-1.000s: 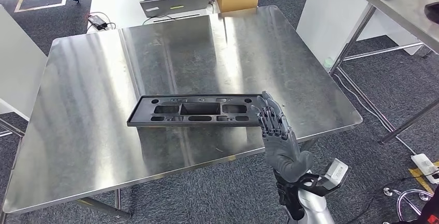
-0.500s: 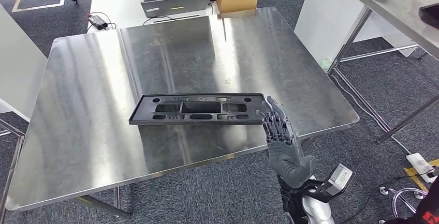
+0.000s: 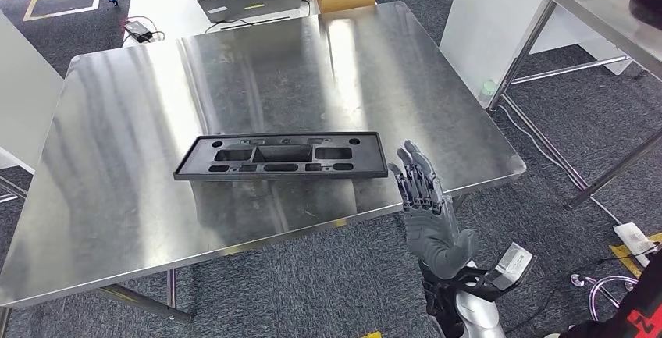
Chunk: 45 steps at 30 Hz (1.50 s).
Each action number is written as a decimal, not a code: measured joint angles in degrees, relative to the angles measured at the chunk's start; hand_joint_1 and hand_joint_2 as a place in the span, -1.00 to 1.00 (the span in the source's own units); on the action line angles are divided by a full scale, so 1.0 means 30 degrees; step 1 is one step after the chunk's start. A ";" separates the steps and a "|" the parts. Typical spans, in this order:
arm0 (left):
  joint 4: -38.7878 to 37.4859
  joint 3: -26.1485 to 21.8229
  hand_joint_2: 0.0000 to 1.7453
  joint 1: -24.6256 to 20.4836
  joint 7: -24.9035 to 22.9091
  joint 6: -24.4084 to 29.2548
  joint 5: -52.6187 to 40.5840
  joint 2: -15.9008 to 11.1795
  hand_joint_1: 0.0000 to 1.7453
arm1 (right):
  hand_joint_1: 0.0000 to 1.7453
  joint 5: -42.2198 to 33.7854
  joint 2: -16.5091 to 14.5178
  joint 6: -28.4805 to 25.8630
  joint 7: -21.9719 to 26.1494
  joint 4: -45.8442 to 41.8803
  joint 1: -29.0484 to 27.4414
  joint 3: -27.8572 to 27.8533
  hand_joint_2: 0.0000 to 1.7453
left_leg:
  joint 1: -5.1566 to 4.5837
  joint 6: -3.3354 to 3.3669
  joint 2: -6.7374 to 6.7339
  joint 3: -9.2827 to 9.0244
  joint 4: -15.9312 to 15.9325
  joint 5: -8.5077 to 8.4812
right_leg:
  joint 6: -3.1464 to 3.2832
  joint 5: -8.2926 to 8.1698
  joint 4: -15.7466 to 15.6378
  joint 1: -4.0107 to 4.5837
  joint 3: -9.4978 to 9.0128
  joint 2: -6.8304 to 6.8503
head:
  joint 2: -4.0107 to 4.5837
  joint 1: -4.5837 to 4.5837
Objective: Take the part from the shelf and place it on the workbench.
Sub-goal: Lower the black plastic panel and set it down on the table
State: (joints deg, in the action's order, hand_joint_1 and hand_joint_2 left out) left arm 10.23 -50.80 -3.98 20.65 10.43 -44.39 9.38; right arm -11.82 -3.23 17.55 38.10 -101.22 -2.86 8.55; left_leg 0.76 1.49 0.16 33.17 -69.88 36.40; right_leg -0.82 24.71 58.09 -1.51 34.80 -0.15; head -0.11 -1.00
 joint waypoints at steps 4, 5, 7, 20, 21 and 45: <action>0.0018 0.0000 -1.00 -0.0061 -0.0002 0.0000 -0.0029 -0.0064 -1.00 | -1.00 0.0006 -0.0031 0.0000 0.0000 -0.0005 0.0010 -0.0067 -1.00 | -0.0152 0.0332 0.0016 -0.2431 0.4145 -0.1455 | -0.0351 -0.0395 -0.0015 0.0117 0.0139 0.0014 | 0.0000 -0.0018; 0.0022 0.0000 -1.00 -0.0068 -0.0005 0.0000 -0.0034 -0.0067 -1.00 | -1.00 0.0009 -0.0056 0.0000 0.0000 -0.0007 0.0011 -0.0084 -1.00 | -0.0232 0.0342 0.0018 -0.2438 0.4293 -0.1504 | -0.0498 -0.0532 -0.0051 0.0118 0.0159 0.0032 | 0.0000 -0.0027; 0.0020 0.0002 -1.00 -0.0071 -0.0020 -0.0004 -0.0055 -0.0053 -1.00 | -1.00 0.0025 -0.0095 -0.0005 0.0000 -0.0007 -0.0008 -0.0151 -1.00 | -0.0282 0.0461 -0.0028 -0.2179 0.4420 -0.1864 | -0.0760 -0.0693 -0.0100 0.0117 0.0292 0.0059 | 0.0000 -0.0025; 0.0044 0.0087 -1.00 -0.0129 -0.0224 0.0009 -0.0231 0.0038 -1.00 | -1.00 0.1537 -0.0475 -0.1412 -0.0268 0.0020 -0.0785 -0.1284 -1.00 | -0.0442 0.0488 -0.0247 0.0193 0.4354 -0.4090 | -0.0839 0.1669 -0.0859 0.0351 -0.2886 0.0050 | 0.0000 -0.0118; 0.0044 0.0087 -1.00 -0.0124 -0.0222 0.0011 -0.0237 0.0042 -1.00 | -1.00 0.1654 -0.0549 -0.1636 -0.0324 0.0058 -0.0882 -0.1407 -1.00 | -0.0457 0.0397 -0.0244 0.0267 0.4327 -0.4217 | -0.0727 0.1622 -0.0994 0.0351 -0.2785 0.0054 | 0.0000 -0.0106; 0.0066 0.0038 -1.00 -0.0073 -0.0124 0.0211 -0.0386 0.0015 -1.00 | -1.00 0.9019 -0.0481 -0.9518 -0.4298 1.0647 0.0406 -0.4883 -1.00 | -0.0214 0.0789 -0.0118 -0.0455 0.4640 -0.3510 | -0.0835 0.2583 0.4892 0.0063 0.1427 0.0147 | 0.0000 -0.0095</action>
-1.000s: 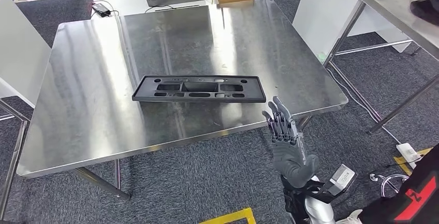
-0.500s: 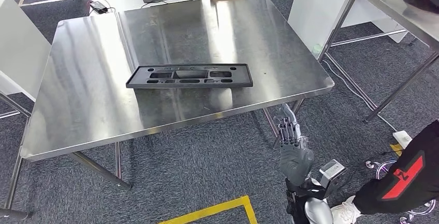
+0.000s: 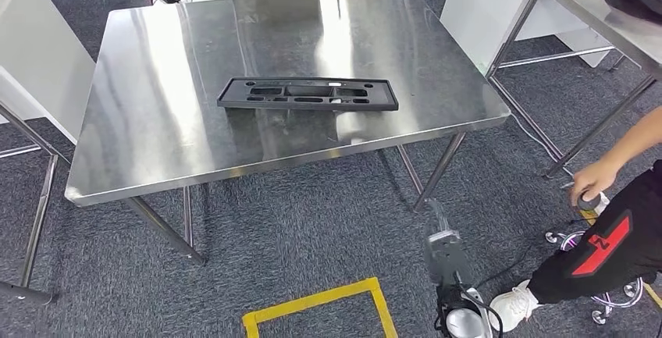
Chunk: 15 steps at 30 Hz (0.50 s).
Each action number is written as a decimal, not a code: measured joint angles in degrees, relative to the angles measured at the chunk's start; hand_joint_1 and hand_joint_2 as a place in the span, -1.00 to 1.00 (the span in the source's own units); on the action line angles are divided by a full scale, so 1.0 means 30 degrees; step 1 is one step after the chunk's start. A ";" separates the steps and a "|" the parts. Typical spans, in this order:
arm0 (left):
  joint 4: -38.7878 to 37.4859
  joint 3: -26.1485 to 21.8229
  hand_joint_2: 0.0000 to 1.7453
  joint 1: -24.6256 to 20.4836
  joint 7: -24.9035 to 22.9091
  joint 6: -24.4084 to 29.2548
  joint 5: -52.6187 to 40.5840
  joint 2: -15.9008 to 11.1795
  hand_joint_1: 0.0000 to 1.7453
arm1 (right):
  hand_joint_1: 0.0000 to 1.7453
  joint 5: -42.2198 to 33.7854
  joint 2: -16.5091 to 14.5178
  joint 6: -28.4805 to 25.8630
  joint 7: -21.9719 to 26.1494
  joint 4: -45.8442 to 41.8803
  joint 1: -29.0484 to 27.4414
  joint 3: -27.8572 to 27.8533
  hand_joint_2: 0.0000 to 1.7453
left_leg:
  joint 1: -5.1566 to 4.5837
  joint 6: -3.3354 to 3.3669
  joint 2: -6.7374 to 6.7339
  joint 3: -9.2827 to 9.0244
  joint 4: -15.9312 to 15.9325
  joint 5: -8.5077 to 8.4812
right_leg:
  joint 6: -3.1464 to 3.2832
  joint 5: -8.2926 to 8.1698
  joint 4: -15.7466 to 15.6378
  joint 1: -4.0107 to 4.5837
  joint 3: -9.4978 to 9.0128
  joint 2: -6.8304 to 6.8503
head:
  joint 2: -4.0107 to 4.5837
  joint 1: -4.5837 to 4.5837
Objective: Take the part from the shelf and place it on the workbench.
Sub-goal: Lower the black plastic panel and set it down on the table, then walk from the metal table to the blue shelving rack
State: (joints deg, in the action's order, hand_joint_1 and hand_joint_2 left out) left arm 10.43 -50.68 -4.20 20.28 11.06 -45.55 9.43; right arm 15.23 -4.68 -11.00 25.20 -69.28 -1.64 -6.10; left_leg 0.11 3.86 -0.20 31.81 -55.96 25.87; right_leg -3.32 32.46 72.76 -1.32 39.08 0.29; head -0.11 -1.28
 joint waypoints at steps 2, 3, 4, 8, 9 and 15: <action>0.0000 -0.0015 -1.00 0.0003 0.0000 0.0000 -0.0090 0.0004 -1.00 | -1.00 0.1217 0.0458 -0.0820 0.0471 0.3346 0.0681 -0.0640 -1.00 | -0.0081 -0.0009 0.0019 0.0574 -0.0092 -0.0389 | -0.0354 -0.0816 -0.0478 0.0024 -0.0969 -0.0006 | 0.0000 0.0000; 0.0000 -0.0024 -1.00 0.0005 0.0000 0.0000 -0.0110 0.0005 -1.00 | -1.00 0.1420 0.0615 -0.0977 0.0727 0.4562 0.0940 -0.0890 -1.00 | -0.0108 -0.0036 0.0033 0.0808 -0.0157 -0.0542 | -0.0437 -0.1234 -0.1499 0.0032 -0.1793 -0.0006 | 0.0000 -0.0002; 0.0000 -0.0031 -1.00 0.0008 0.0000 0.0000 -0.0119 0.0005 -1.00 | -1.00 0.1536 0.0724 -0.1059 0.0878 0.5416 0.1131 -0.1066 -1.00 | -0.0126 -0.0070 0.0043 0.0978 -0.0216 -0.0652 | -0.0439 -0.1447 -0.2576 0.0040 -0.2573 -0.0006 | 0.0000 -0.0004; 0.0000 -0.0045 -1.00 -0.0009 0.0069 -0.0073 -0.0193 -0.0015 -1.00 | -1.00 0.2137 0.1051 -0.0555 -0.0399 0.8724 0.2198 -0.1589 -1.00 | -0.0224 -0.0359 -0.0081 0.1305 -0.0299 -0.1148 | 0.0040 -0.0739 -0.5998 0.0370 -0.4546 -0.0051 | 0.0000 0.0042; 0.0000 -0.0045 -1.00 -0.0004 0.0113 -0.0127 -0.0222 -0.0040 -1.00 | -1.00 0.2304 0.1186 -0.0309 -0.1067 0.9834 0.2445 -0.1758 -1.00 | -0.0223 -0.0438 -0.0085 0.1325 -0.0288 -0.1298 | 0.0149 -0.0766 -0.6138 0.0363 -0.4462 -0.0047 | 0.0000 0.0066; 0.0000 -0.0053 -1.00 0.0041 0.0291 -0.0226 -0.0381 -0.0262 -1.00 | -1.00 0.2567 0.1935 0.0727 -0.5573 1.5187 0.2980 -0.2554 -1.00 | 0.0058 -0.1068 0.0113 0.2575 -0.4670 0.2568 | 0.0943 -0.1772 -0.6015 0.0023 -0.3501 0.0226 | 0.0000 0.0197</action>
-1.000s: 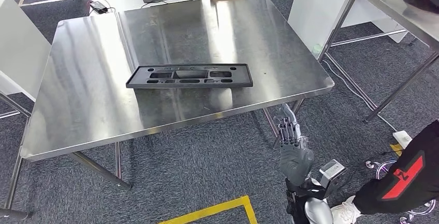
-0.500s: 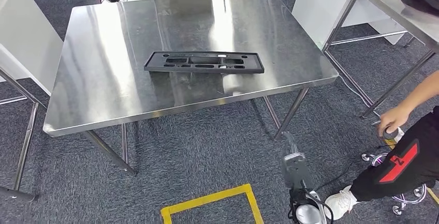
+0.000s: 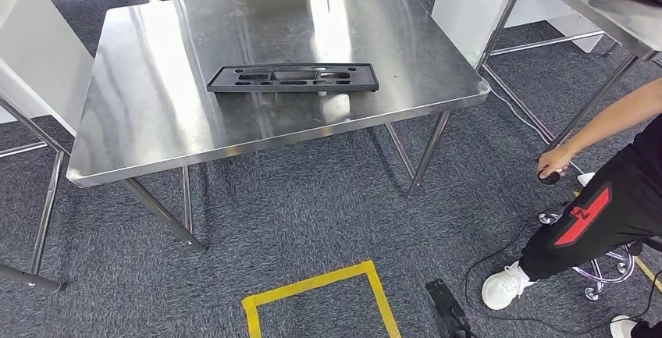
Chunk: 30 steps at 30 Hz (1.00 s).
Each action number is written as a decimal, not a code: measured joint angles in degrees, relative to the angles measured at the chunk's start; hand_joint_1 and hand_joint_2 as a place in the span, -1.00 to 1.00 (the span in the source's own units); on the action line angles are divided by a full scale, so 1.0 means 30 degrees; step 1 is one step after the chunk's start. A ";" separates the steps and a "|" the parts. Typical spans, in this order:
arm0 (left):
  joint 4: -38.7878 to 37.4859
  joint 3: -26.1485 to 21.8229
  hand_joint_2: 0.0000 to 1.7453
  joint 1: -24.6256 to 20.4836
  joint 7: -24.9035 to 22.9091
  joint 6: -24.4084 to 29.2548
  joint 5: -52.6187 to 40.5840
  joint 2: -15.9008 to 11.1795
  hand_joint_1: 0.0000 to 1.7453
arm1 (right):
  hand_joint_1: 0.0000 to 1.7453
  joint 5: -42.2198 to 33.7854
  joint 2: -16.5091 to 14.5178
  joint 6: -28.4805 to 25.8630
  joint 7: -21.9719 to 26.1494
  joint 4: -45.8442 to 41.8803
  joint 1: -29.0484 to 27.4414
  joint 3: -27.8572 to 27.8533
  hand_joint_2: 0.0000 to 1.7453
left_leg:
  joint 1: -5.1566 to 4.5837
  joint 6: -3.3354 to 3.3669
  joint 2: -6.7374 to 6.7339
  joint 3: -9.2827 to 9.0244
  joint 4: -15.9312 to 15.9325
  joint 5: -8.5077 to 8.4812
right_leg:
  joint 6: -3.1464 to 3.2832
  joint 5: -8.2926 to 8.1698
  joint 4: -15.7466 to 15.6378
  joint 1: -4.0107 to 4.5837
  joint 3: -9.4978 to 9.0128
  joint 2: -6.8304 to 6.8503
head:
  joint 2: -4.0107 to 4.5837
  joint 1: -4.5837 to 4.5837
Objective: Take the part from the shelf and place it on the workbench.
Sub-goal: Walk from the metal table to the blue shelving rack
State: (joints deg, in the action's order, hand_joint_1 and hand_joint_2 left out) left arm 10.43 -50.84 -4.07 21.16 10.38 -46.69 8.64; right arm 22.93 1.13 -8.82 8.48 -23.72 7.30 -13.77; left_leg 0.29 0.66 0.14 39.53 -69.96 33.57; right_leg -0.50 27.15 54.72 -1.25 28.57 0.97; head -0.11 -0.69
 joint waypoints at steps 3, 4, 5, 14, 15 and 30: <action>0.0000 0.0000 -1.00 -0.0017 -0.0016 -0.0044 -0.0168 -0.0091 -1.00 | -1.00 -0.1122 0.0031 0.0576 -0.2034 0.1565 -0.0167 -0.0915 -1.00 | 0.0191 -0.0173 -0.0005 -0.0774 -0.0765 -0.0504 | -0.0138 -0.0352 0.0353 -0.0021 0.0795 0.0025 | 0.0000 0.0000; 0.0000 0.0000 -1.00 -0.0037 -0.0040 -0.0056 -0.0219 -0.0120 -1.00 | -1.00 -0.1369 0.0007 0.0586 -0.2489 0.1938 -0.0259 -0.1243 -1.00 | 0.0247 -0.0178 0.0000 -0.1593 0.0185 -0.0986 | -0.0198 -0.0430 0.0530 -0.0046 0.1051 0.0017 | 0.0000 0.0004; 0.0000 0.0000 -1.00 -0.0079 -0.0079 -0.0069 -0.0281 -0.0140 -1.00 | -1.00 -0.1506 -0.0024 0.0519 -0.2887 0.2243 -0.0365 -0.1532 -1.00 | 0.0277 -0.0152 0.0016 -0.2512 0.1426 -0.1174 | -0.0270 -0.0493 0.0706 -0.0057 0.1284 0.0008 | 0.0000 0.0009; 0.0000 0.0009 -1.00 -0.0310 -0.0299 -0.0155 -0.0521 -0.0189 -1.00 | -1.00 -0.1728 -0.0246 0.0160 -0.4077 0.3644 -0.1010 -0.2841 -1.00 | 0.0065 0.0965 -0.0108 -0.2928 0.4356 -0.2002 | -0.0641 0.1444 0.3633 0.0031 0.2822 -0.0124 | 0.0000 -0.0202; 0.0000 0.0015 -1.00 -0.0326 -0.0333 -0.0197 -0.0594 -0.0200 -1.00 | -1.00 -0.1578 -0.0266 0.0129 -0.4295 0.3704 -0.1021 -0.2885 -1.00 | 0.0057 0.0992 -0.0142 -0.2623 0.4350 -0.2248 | -0.0563 0.2166 0.4819 0.0028 0.3038 -0.0143 | 0.0000 -0.0273; 0.0073 0.0282 -1.00 -0.0049 -0.0543 -0.0772 -0.1155 -0.1056 -1.00 | -1.00 -0.0246 -0.0814 -0.0592 -0.5045 0.4037 -0.1266 -0.2803 -1.00 | 0.0142 -0.0089 -0.0185 0.0317 0.0608 -0.0647 | 0.0241 0.0975 0.0035 0.0120 -0.0783 -0.0062 | 0.0000 0.0018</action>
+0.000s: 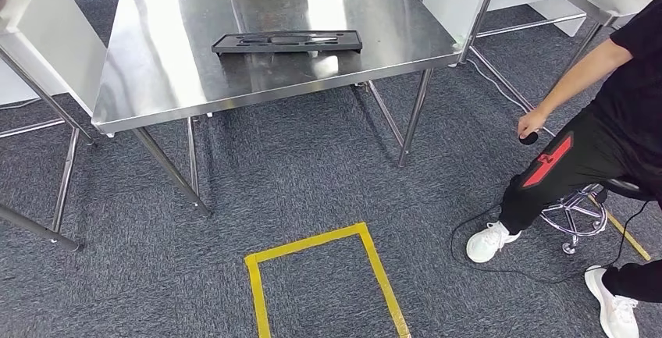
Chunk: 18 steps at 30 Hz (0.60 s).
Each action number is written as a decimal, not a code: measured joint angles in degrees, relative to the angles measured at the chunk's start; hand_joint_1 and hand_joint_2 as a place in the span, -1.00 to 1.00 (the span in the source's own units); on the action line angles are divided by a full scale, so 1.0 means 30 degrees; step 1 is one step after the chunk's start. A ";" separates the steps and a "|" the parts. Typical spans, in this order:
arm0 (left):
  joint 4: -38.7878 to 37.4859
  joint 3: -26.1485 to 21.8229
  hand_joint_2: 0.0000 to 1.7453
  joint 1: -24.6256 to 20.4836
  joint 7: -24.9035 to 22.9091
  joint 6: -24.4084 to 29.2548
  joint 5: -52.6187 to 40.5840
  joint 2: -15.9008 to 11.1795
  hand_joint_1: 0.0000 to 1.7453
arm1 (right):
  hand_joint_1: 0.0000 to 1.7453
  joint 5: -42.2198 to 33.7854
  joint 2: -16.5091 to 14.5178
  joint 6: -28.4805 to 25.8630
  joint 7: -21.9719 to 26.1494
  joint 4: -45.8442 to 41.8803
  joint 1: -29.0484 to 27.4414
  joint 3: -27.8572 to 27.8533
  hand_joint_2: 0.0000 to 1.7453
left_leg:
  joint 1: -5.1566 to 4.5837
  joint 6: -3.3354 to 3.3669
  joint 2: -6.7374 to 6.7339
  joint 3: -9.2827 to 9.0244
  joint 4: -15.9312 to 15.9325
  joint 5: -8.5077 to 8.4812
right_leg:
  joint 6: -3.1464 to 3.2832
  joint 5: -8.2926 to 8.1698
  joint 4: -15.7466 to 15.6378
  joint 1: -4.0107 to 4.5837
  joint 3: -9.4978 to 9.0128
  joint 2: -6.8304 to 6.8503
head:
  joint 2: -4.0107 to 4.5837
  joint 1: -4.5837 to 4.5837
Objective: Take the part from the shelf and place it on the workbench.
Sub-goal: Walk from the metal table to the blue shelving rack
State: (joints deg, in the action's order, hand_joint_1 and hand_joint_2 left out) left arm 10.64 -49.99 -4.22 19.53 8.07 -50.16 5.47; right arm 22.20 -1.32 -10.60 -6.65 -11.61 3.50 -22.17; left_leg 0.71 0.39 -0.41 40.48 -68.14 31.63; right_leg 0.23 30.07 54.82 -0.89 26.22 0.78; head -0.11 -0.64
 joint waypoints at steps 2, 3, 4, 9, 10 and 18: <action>0.0000 0.0007 -1.00 0.0016 0.0002 0.0000 -0.0013 -0.0007 -1.00 | -1.00 0.0004 -0.0013 0.0000 0.0002 0.0000 0.0006 0.0000 -1.00 | 0.0000 -0.0011 0.0016 -0.0042 -0.1952 0.0373 | 0.0039 -0.0426 0.0228 0.0131 0.0657 0.0034 | 0.0000 0.0016; 0.0000 0.0011 -1.00 0.0014 0.0002 0.0002 -0.0022 -0.0013 -1.00 | -1.00 0.0006 -0.0015 -0.0005 0.0002 0.0000 0.0009 -0.0002 -1.00 | -0.0001 0.0038 0.0020 -0.0422 -0.2131 -0.0087 | 0.0020 -0.0595 0.0414 0.0180 0.1026 0.0042 | 0.0000 0.0018; 0.0002 0.0015 -1.00 0.0013 -0.0005 0.0016 -0.0035 -0.0020 -1.00 | -1.00 0.0015 -0.0016 -0.0024 0.0009 0.0000 0.0011 0.0000 -1.00 | -0.0007 0.0126 0.0037 -0.1110 -0.1644 -0.0647 | -0.0010 -0.0739 0.0622 0.0214 0.1402 0.0041 | 0.0000 0.0025; 0.0087 0.0155 -1.00 -0.0113 0.0153 -0.0495 -0.0253 -0.0113 -1.00 | -1.00 0.0266 -0.0113 -0.0293 0.0315 0.0000 0.0048 0.0069 -1.00 | -0.0277 0.0661 0.0171 -0.4806 0.3673 0.0153 | -0.0437 -0.1332 0.1074 0.0254 0.2310 0.0063 | 0.0000 0.0018; 0.0086 0.0177 -1.00 -0.0122 0.0207 -0.0742 -0.0270 -0.0113 -1.00 | -1.00 0.0273 -0.0104 -0.0286 0.0405 0.0005 0.0048 0.0080 -1.00 | -0.0329 0.0713 0.0141 -0.4756 0.3891 0.0055 | -0.0587 -0.1504 0.1023 0.0277 0.2430 0.0074 | 0.0000 0.0016; 0.0087 0.0198 -1.00 -0.0089 0.0297 -0.0672 -0.0246 0.0035 -1.00 | -1.00 0.0368 -0.0093 -0.0193 0.0812 0.0055 -0.0098 0.0086 -1.00 | -0.0127 0.0839 -0.0780 -0.3098 0.4236 -0.1608 | -0.1123 0.1329 0.5839 -0.0121 0.4012 -0.0164 | 0.0000 -0.0159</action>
State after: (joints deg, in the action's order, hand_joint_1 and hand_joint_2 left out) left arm 10.91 -49.40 -4.49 20.42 6.05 -50.89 5.57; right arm 23.30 -1.60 -11.18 -4.21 -11.44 3.21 -21.92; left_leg 0.33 2.91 -2.75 31.19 -55.43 26.81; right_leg -3.14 34.06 72.34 -1.25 38.26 0.29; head -0.11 -1.11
